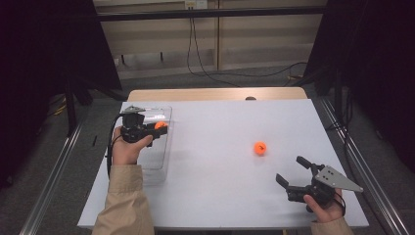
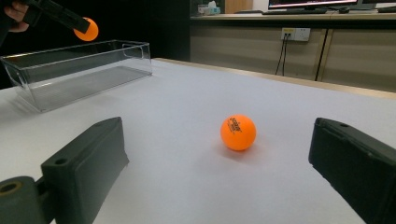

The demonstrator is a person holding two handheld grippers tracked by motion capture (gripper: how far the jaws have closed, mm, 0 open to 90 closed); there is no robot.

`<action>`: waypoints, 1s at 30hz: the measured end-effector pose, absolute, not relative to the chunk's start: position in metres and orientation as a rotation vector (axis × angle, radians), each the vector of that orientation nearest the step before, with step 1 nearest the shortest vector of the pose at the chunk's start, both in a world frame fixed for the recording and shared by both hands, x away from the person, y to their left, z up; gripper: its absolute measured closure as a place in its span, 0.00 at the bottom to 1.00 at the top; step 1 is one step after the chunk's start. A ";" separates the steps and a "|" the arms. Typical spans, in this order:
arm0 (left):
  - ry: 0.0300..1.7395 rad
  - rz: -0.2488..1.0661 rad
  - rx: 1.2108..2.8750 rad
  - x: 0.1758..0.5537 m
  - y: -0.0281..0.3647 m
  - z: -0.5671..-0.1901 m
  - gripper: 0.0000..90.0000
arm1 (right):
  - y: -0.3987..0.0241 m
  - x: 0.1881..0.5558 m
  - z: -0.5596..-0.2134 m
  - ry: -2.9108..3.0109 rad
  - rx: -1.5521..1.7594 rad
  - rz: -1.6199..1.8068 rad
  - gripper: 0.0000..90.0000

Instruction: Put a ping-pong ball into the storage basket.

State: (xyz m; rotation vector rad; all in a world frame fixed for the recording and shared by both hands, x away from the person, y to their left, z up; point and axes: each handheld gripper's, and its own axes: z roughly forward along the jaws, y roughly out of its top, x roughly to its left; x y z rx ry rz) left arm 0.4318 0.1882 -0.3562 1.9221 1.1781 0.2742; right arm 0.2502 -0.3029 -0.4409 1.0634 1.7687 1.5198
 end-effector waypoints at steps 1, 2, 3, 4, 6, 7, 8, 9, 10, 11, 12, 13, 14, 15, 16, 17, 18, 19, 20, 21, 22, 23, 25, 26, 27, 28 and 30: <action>1.177 0.278 1.925 0.432 0.189 -0.356 0.57 | -0.303 0.250 -0.441 1.770 1.061 1.518 0.04; 1.185 0.281 1.920 0.432 0.189 -0.357 0.57 | -0.303 0.250 -0.441 1.771 1.061 1.517 0.04; 1.185 0.281 1.920 0.432 0.189 -0.357 0.57 | -0.303 0.250 -0.441 1.771 1.061 1.517 0.04; 1.185 0.284 1.924 0.432 0.189 -0.357 0.57 | -0.303 0.250 -0.441 1.771 1.061 1.518 0.04; 1.186 0.288 1.922 0.432 0.190 -0.357 0.57 | -0.303 0.250 -0.441 1.771 1.061 1.518 0.04; 1.192 0.299 1.923 0.432 0.191 -0.357 0.57 | -0.303 0.250 -0.441 1.771 1.062 1.518 0.04; 1.192 0.300 1.921 0.432 0.191 -0.357 0.57 | -0.303 0.250 -0.441 1.771 1.063 1.518 0.04; 1.192 0.300 1.921 0.432 0.191 -0.357 0.57 | -0.303 0.250 -0.441 1.771 1.063 1.518 0.04; 1.197 0.300 1.916 0.432 0.192 -0.358 0.57 | -0.303 0.250 -0.441 1.771 1.062 1.518 0.04; 1.197 0.300 1.916 0.432 0.192 -0.358 0.57 | -0.303 0.250 -0.441 1.771 1.062 1.518 0.04; 1.197 0.302 1.919 0.432 0.192 -0.358 0.57 | -0.303 0.250 -0.441 1.772 1.062 1.517 0.04; 1.198 0.305 1.926 0.433 0.193 -0.358 0.57 | -0.303 0.250 -0.441 1.772 1.062 1.518 0.04; 1.200 0.305 1.923 0.433 0.193 -0.359 0.57 | -0.303 0.250 -0.441 1.771 1.061 1.519 0.04; 1.203 0.306 1.922 0.433 0.193 -0.359 0.57 | -0.303 0.250 -0.441 1.771 1.061 1.519 0.04; 1.203 0.306 1.922 0.433 0.193 -0.359 0.57 | -0.303 0.250 -0.441 1.771 1.061 1.519 0.04; 1.203 0.309 1.925 0.433 0.194 -0.360 0.57 | -0.303 0.250 -0.441 1.771 1.060 1.520 0.04; 1.205 0.314 1.925 0.434 0.195 -0.360 0.57 | -0.303 0.250 -0.441 1.771 1.060 1.521 0.04; 1.205 0.314 1.925 0.434 0.195 -0.360 0.57 | -0.302 0.250 -0.441 1.769 1.062 1.522 0.04; 1.209 0.316 1.925 0.433 0.195 -0.360 0.57 | -0.303 0.250 -0.441 1.772 1.061 1.520 0.04; 1.209 0.316 1.925 0.433 0.195 -0.360 0.57 | -0.303 0.250 -0.441 1.772 1.061 1.520 0.04; 1.214 0.322 1.927 0.434 0.196 -0.360 0.57 | -0.302 0.250 -0.441 1.772 1.061 1.520 0.04; 1.214 0.322 1.927 0.434 0.196 -0.360 0.57 | -0.302 0.250 -0.441 1.772 1.061 1.520 0.04; 1.218 0.329 1.925 0.434 0.196 -0.361 0.57 | -0.302 0.250 -0.441 1.773 1.059 1.521 0.04; 1.218 0.331 1.925 0.434 0.197 -0.360 0.57 | -0.302 0.250 -0.441 1.773 1.059 1.521 0.04; 1.222 0.334 1.921 0.433 0.196 -0.360 0.57 | -0.302 0.250 -0.441 1.772 1.061 1.521 0.04; 1.222 0.334 1.921 0.433 0.196 -0.360 0.57 | -0.302 0.250 -0.441 1.772 1.061 1.521 0.04; 1.218 0.337 1.927 0.433 0.197 -0.360 0.57 | -0.302 0.250 -0.441 1.772 1.061 1.522 0.04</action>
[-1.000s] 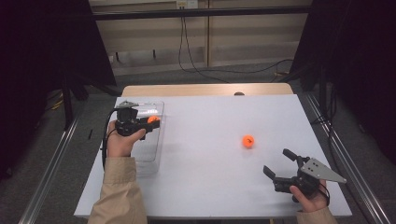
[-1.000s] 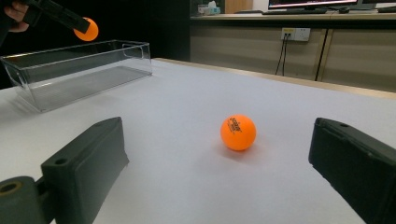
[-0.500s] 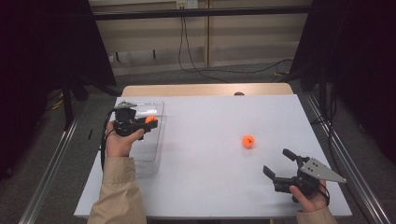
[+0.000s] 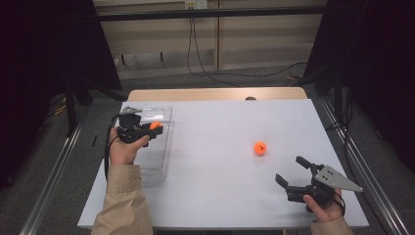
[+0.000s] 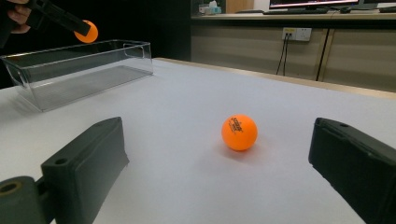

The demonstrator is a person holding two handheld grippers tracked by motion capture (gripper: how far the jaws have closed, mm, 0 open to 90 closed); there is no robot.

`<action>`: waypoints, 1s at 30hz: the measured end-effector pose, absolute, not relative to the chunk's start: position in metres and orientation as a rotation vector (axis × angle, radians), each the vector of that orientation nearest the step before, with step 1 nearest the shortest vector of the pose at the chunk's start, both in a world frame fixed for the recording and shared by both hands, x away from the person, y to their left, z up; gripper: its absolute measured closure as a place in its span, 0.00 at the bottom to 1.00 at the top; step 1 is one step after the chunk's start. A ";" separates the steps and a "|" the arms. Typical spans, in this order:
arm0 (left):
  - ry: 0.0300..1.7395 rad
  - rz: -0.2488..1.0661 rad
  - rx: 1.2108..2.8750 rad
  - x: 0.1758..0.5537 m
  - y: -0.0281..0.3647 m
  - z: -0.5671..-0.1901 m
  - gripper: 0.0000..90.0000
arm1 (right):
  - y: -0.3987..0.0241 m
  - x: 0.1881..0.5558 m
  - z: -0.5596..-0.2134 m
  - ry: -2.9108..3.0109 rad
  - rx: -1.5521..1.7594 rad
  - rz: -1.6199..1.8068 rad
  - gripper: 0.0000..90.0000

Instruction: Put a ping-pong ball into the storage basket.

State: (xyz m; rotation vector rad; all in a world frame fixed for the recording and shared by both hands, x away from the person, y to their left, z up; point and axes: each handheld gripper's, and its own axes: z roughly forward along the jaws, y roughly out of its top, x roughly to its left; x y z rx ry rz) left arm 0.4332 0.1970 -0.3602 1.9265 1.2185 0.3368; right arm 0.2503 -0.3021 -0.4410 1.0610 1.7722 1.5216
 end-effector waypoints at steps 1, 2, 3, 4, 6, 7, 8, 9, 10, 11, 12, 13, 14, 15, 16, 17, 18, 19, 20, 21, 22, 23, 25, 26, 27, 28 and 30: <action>1.221 0.340 1.925 0.433 0.197 -0.360 0.57 | -0.302 0.250 -0.441 1.774 1.059 1.520 0.04; 1.219 0.341 1.927 0.433 0.197 -0.360 0.57 | -0.302 0.250 -0.441 1.774 1.059 1.520 0.04; 1.220 0.343 1.928 0.433 0.198 -0.360 0.57 | -0.302 0.250 -0.441 1.773 1.059 1.520 0.04; 1.220 0.343 1.928 0.433 0.198 -0.360 0.57 | -0.302 0.250 -0.441 1.773 1.059 1.520 0.04; 1.219 0.350 1.933 0.433 0.198 -0.360 0.57 | -0.302 0.250 -0.441 1.773 1.059 1.521 0.04; 1.223 0.352 1.932 0.433 0.198 -0.360 0.57 | -0.302 0.250 -0.441 1.773 1.059 1.521 0.04; 1.222 0.351 1.936 0.433 0.198 -0.361 0.57 | -0.302 0.250 -0.441 1.774 1.058 1.521 0.04; 1.224 0.349 1.934 0.433 0.198 -0.361 0.57 | -0.302 0.250 -0.441 1.774 1.059 1.521 0.04; 1.230 0.354 1.931 0.434 0.199 -0.363 0.57 | -0.302 0.250 -0.441 1.775 1.059 1.521 0.04; 1.230 0.354 1.931 0.434 0.199 -0.363 0.57 | -0.302 0.250 -0.441 1.774 1.059 1.521 0.04; 1.234 0.358 1.935 0.434 0.200 -0.364 0.57 | -0.302 0.250 -0.441 1.774 1.060 1.521 0.04; 1.238 0.360 1.930 0.435 0.200 -0.364 0.57 | -0.302 0.250 -0.441 1.774 1.059 1.521 0.04; 1.238 0.360 1.930 0.435 0.200 -0.364 0.57 | -0.302 0.250 -0.441 1.774 1.059 1.521 0.04; 1.237 0.362 1.934 0.435 0.201 -0.365 0.57 | -0.302 0.250 -0.441 1.774 1.059 1.522 0.04; 1.239 0.373 1.939 0.435 0.201 -0.365 0.57 | -0.302 0.250 -0.441 1.774 1.059 1.522 0.04; 1.243 0.376 1.934 0.435 0.201 -0.366 0.57 | -0.302 0.250 -0.441 1.772 1.060 1.523 0.04; 1.241 0.376 1.941 0.436 0.202 -0.366 0.57 | -0.302 0.250 -0.441 1.775 1.059 1.522 0.04; 1.241 0.376 1.941 0.436 0.202 -0.366 0.57 | -0.302 0.250 -0.441 1.775 1.058 1.521 0.04; 1.243 0.378 1.941 0.436 0.202 -0.367 0.57 | -0.302 0.250 -0.441 1.775 1.058 1.521 0.04; 1.247 0.386 1.943 0.436 0.203 -0.368 0.57 | -0.302 0.250 -0.441 1.775 1.059 1.522 0.04; 1.247 0.386 1.943 0.436 0.203 -0.368 0.57 | -0.302 0.250 -0.441 1.773 1.060 1.523 0.04; 1.249 0.386 1.940 0.436 0.203 -0.368 0.57 | -0.302 0.250 -0.441 1.773 1.061 1.524 0.04; 1.255 0.404 1.942 0.437 0.202 -0.369 0.57 | -0.302 0.250 -0.441 1.773 1.060 1.523 0.04; 1.253 0.404 1.949 0.437 0.202 -0.369 0.57 | -0.302 0.250 -0.441 1.775 1.059 1.522 0.04; 1.253 0.404 1.949 0.437 0.202 -0.369 0.57 | -0.302 0.250 -0.441 1.775 1.059 1.522 0.04; 1.253 0.407 1.951 0.437 0.202 -0.369 0.57 | -0.302 0.250 -0.441 1.775 1.058 1.522 0.04; 1.264 0.421 1.948 0.437 0.202 -0.370 0.56 | -0.302 0.250 -0.441 1.773 1.060 1.524 0.04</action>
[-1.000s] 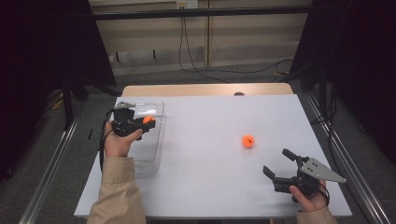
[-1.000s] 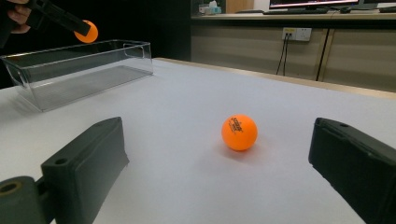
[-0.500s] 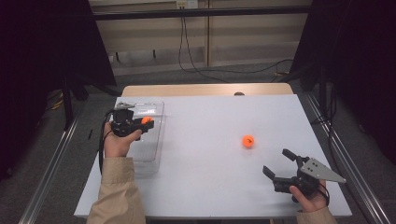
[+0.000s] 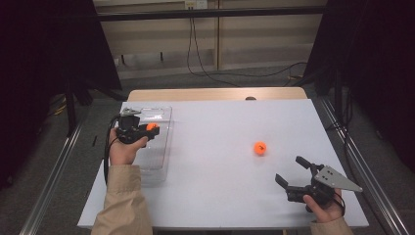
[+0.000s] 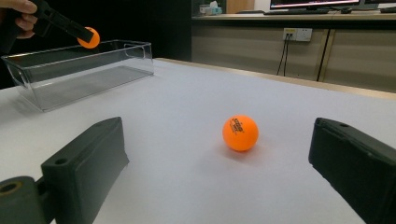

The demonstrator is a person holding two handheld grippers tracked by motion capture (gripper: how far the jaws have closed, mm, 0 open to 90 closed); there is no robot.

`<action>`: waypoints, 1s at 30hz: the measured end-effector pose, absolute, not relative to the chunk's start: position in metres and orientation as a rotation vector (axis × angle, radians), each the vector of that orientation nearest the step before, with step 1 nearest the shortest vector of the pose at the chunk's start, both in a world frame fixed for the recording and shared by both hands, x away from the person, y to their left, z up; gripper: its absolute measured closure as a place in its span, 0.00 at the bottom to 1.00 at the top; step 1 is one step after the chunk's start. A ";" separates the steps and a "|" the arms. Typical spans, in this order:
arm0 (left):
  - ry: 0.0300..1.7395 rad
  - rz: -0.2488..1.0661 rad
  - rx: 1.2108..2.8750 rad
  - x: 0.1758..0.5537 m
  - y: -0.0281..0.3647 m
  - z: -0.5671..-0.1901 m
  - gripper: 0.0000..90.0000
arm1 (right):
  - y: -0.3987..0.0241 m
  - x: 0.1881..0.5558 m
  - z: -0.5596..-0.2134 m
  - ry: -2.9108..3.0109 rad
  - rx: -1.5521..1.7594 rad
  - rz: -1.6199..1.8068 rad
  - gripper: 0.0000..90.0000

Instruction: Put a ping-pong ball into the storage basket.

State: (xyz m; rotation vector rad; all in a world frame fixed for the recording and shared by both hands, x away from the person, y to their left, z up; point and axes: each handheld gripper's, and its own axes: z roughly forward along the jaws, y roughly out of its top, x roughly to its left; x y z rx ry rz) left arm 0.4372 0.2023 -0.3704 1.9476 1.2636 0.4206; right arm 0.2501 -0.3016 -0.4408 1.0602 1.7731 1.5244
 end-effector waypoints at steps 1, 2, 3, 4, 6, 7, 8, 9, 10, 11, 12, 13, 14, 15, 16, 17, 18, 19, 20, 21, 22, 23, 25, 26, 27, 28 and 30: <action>1.264 0.421 1.948 0.437 0.202 -0.370 0.55 | -0.302 0.250 -0.441 1.773 1.061 1.524 0.04; 1.272 0.433 1.944 0.438 0.202 -0.371 0.53 | -0.302 0.250 -0.441 1.773 1.061 1.525 0.04; 1.272 0.433 1.944 0.438 0.202 -0.371 0.51 | -0.302 0.250 -0.441 1.773 1.061 1.525 0.04; 1.273 0.434 1.943 0.438 0.202 -0.371 0.50 | -0.302 0.250 -0.441 1.773 1.061 1.525 0.04; 1.281 0.437 1.938 0.437 0.202 -0.370 0.47 | -0.302 0.250 -0.441 1.773 1.061 1.524 0.04; 1.283 0.439 1.938 0.437 0.202 -0.370 0.45 | -0.302 0.250 -0.441 1.773 1.061 1.525 0.04; 1.277 0.436 1.942 0.437 0.201 -0.369 0.44 | -0.302 0.250 -0.441 1.773 1.060 1.524 0.04; 1.277 0.436 1.939 0.437 0.200 -0.369 0.43 | -0.302 0.250 -0.441 1.774 1.061 1.524 0.04; 1.277 0.436 1.939 0.437 0.200 -0.369 0.42 | -0.302 0.250 -0.441 1.773 1.061 1.525 0.04; 1.271 0.436 1.940 0.437 0.199 -0.369 0.42 | -0.302 0.250 -0.441 1.773 1.061 1.525 0.04; 1.268 0.431 1.942 0.437 0.198 -0.368 0.41 | -0.302 0.250 -0.441 1.773 1.061 1.525 0.04; 1.256 0.432 1.948 0.436 0.194 -0.368 0.40 | -0.302 0.250 -0.441 1.776 1.059 1.523 0.04; 1.256 0.432 1.948 0.436 0.194 -0.368 0.39 | -0.302 0.250 -0.441 1.776 1.059 1.523 0.04; 1.244 0.428 1.960 0.436 0.192 -0.368 0.39 | -0.302 0.250 -0.441 1.777 1.057 1.523 0.04; 1.241 0.428 1.957 0.436 0.189 -0.368 0.38 | -0.302 0.250 -0.441 1.777 1.057 1.522 0.04; 1.231 0.422 1.960 0.435 0.186 -0.367 0.37 | -0.301 0.250 -0.441 1.777 1.057 1.522 0.04; 1.231 0.422 1.960 0.435 0.186 -0.367 0.37 | -0.301 0.250 -0.441 1.775 1.059 1.524 0.04; 1.226 0.423 1.956 0.435 0.184 -0.367 0.36 | -0.302 0.250 -0.441 1.775 1.059 1.524 0.04; 1.212 0.418 1.973 0.435 0.184 -0.366 0.36 | -0.302 0.250 -0.441 1.774 1.059 1.524 0.04; 1.211 0.415 1.967 0.434 0.183 -0.365 0.35 | -0.302 0.250 -0.441 1.774 1.060 1.525 0.04; 1.207 0.411 1.965 0.434 0.182 -0.365 0.35 | -0.302 0.250 -0.441 1.774 1.060 1.525 0.04; 1.209 0.404 1.957 0.434 0.180 -0.365 0.35 | -0.302 0.250 -0.441 1.776 1.057 1.523 0.04; 1.206 0.398 1.954 0.434 0.179 -0.365 0.34 | -0.301 0.250 -0.441 1.776 1.058 1.523 0.04; 1.196 0.397 1.966 0.434 0.178 -0.365 0.34 | -0.301 0.250 -0.441 1.776 1.058 1.523 0.04; 1.189 0.389 1.966 0.434 0.178 -0.365 0.33 | -0.301 0.250 -0.441 1.775 1.059 1.523 0.04; 1.186 0.382 1.962 0.434 0.176 -0.365 0.33 | -0.301 0.250 -0.441 1.775 1.058 1.523 0.04; 1.177 0.381 1.973 0.434 0.174 -0.365 0.31 | -0.301 0.250 -0.441 1.775 1.059 1.524 0.04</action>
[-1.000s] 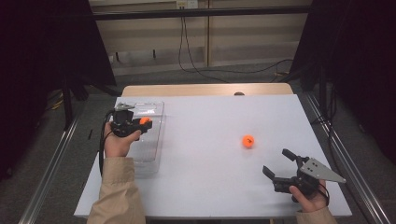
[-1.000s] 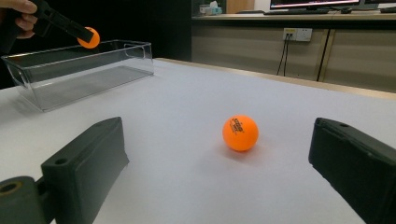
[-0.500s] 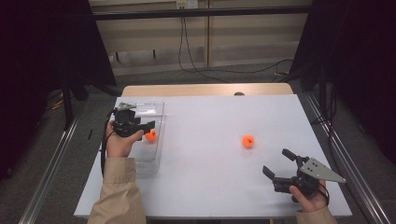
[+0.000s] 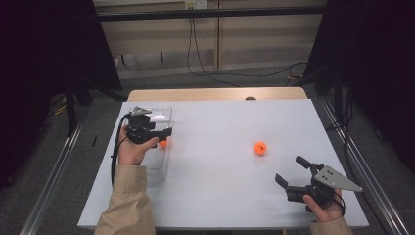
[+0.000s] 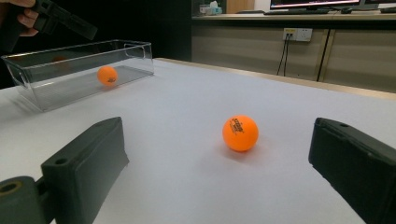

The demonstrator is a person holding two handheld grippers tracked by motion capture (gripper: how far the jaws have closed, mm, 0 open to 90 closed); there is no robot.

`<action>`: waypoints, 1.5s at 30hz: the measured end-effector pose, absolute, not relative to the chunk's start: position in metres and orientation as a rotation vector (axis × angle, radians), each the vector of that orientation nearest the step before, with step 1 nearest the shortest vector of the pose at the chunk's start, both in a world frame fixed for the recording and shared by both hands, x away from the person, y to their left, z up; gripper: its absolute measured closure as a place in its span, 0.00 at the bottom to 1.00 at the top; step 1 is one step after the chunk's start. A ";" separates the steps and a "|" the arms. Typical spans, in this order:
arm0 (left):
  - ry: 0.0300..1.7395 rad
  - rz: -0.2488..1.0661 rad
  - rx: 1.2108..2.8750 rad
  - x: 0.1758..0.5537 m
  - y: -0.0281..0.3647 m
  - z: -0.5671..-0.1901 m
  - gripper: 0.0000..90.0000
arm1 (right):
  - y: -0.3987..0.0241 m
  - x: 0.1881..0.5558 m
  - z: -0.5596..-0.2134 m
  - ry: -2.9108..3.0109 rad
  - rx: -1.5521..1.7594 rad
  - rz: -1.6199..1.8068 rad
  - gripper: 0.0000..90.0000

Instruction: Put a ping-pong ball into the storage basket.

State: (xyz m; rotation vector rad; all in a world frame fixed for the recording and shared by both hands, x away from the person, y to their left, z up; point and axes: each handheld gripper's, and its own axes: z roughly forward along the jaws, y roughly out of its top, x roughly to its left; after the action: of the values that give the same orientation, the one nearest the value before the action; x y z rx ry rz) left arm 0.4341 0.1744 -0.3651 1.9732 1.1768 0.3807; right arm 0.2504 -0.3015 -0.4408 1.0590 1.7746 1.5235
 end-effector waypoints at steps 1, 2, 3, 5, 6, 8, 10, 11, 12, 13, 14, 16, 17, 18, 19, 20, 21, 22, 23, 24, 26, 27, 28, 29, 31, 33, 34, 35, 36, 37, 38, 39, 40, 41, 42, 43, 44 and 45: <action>1.180 0.378 1.958 0.434 0.173 -0.365 0.30 | -0.301 0.250 -0.441 1.775 1.058 1.523 0.04; 1.175 0.374 1.956 0.434 0.172 -0.365 0.30 | -0.301 0.250 -0.441 1.776 1.059 1.523 0.04; 1.168 0.367 1.956 0.434 0.170 -0.366 0.29 | -0.301 0.250 -0.441 1.775 1.059 1.523 0.04; 1.160 0.367 1.966 0.434 0.169 -0.365 0.28 | -0.301 0.250 -0.441 1.771 1.061 1.525 0.04; 1.152 0.357 1.968 0.434 0.167 -0.365 0.28 | -0.302 0.250 -0.441 1.773 1.059 1.523 0.04; 1.152 0.350 1.960 0.433 0.166 -0.365 0.28 | -0.302 0.250 -0.441 1.774 1.059 1.523 0.04; 1.144 0.349 1.962 0.433 0.164 -0.365 0.27 | -0.301 0.251 -0.441 1.777 1.055 1.521 0.04; 1.139 0.348 1.965 0.432 0.163 -0.364 0.27 | -0.301 0.251 -0.441 1.777 1.055 1.521 0.04; 1.135 0.347 1.958 0.432 0.162 -0.364 0.27 | -0.301 0.250 -0.441 1.777 1.055 1.520 0.04; 1.133 0.349 1.961 0.432 0.162 -0.363 0.27 | -0.301 0.250 -0.441 1.775 1.057 1.522 0.04; 1.128 0.344 1.960 0.432 0.161 -0.362 0.25 | -0.301 0.250 -0.441 1.772 1.060 1.524 0.04; 1.123 0.338 1.957 0.431 0.160 -0.362 0.25 | -0.301 0.250 -0.441 1.772 1.061 1.524 0.04; 1.121 0.338 1.960 0.431 0.159 -0.362 0.25 | -0.301 0.250 -0.441 1.772 1.060 1.524 0.04; 1.119 0.335 1.964 0.431 0.158 -0.362 0.25 | -0.301 0.250 -0.440 1.772 1.059 1.524 0.04; 1.115 0.333 1.964 0.431 0.158 -0.362 0.24 | -0.301 0.250 -0.440 1.774 1.056 1.523 0.04; 1.116 0.331 1.963 0.431 0.156 -0.363 0.24 | -0.301 0.250 -0.440 1.774 1.056 1.523 0.04; 1.109 0.327 1.969 0.431 0.155 -0.363 0.24 | -0.301 0.250 -0.440 1.774 1.056 1.523 0.04; 1.108 0.325 1.972 0.431 0.155 -0.363 0.24 | -0.301 0.250 -0.441 1.773 1.058 1.524 0.04; 1.104 0.323 1.973 0.431 0.153 -0.364 0.23 | -0.301 0.250 -0.441 1.772 1.058 1.524 0.04; 1.100 0.320 1.978 0.431 0.152 -0.364 0.23 | -0.301 0.250 -0.441 1.773 1.058 1.523 0.04; 1.101 0.313 1.968 0.431 0.150 -0.365 0.23 | -0.301 0.250 -0.441 1.772 1.058 1.524 0.04; 1.095 0.314 1.977 0.431 0.149 -0.365 0.22 | -0.301 0.250 -0.441 1.772 1.058 1.524 0.04; 1.098 0.311 1.967 0.431 0.147 -0.365 0.22 | -0.301 0.250 -0.441 1.772 1.059 1.524 0.04; 1.091 0.310 1.972 0.430 0.147 -0.365 0.21 | -0.301 0.250 -0.441 1.773 1.059 1.523 0.04; 1.092 0.307 1.968 0.430 0.145 -0.366 0.21 | -0.301 0.251 -0.441 1.778 1.054 1.518 0.04; 1.083 0.303 1.978 0.430 0.143 -0.366 0.20 | -0.301 0.250 -0.441 1.776 1.055 1.520 0.04; 1.076 0.301 1.983 0.430 0.143 -0.366 0.20 | -0.301 0.250 -0.441 1.773 1.059 1.523 0.04; 1.072 0.302 1.985 0.430 0.142 -0.366 0.20 | -0.301 0.250 -0.441 1.773 1.059 1.523 0.04; 1.070 0.303 1.990 0.430 0.141 -0.366 0.20 | -0.301 0.250 -0.440 1.772 1.059 1.523 0.04; 1.069 0.304 1.990 0.429 0.139 -0.367 0.20 | -0.301 0.250 -0.440 1.772 1.060 1.523 0.04; 1.064 0.301 1.992 0.429 0.138 -0.367 0.20 | -0.301 0.250 -0.440 1.772 1.060 1.523 0.04; 1.064 0.300 1.989 0.429 0.137 -0.367 0.20 | -0.301 0.250 -0.440 1.773 1.058 1.523 0.04; 1.062 0.301 1.990 0.429 0.137 -0.367 0.20 | -0.301 0.250 -0.440 1.774 1.057 1.522 0.04; 1.061 0.297 1.986 0.429 0.135 -0.367 0.20 | -0.301 0.250 -0.440 1.774 1.057 1.522 0.04; 1.054 0.297 1.991 0.428 0.134 -0.367 0.19 | -0.301 0.250 -0.440 1.774 1.053 1.520 0.04; 1.054 0.297 1.991 0.428 0.134 -0.367 0.19 | -0.301 0.250 -0.440 1.774 1.053 1.520 0.04; 1.052 0.296 1.992 0.428 0.133 -0.368 0.19 | -0.301 0.250 -0.440 1.772 1.056 1.522 0.04; 1.052 0.295 1.992 0.428 0.132 -0.368 0.19 | -0.301 0.250 -0.440 1.771 1.059 1.522 0.04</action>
State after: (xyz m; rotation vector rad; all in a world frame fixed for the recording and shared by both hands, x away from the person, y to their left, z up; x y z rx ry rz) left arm 0.4283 0.1324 -0.3682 1.9921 1.0522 0.2953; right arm 0.2503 -0.3008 -0.4403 1.0588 1.7713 1.5220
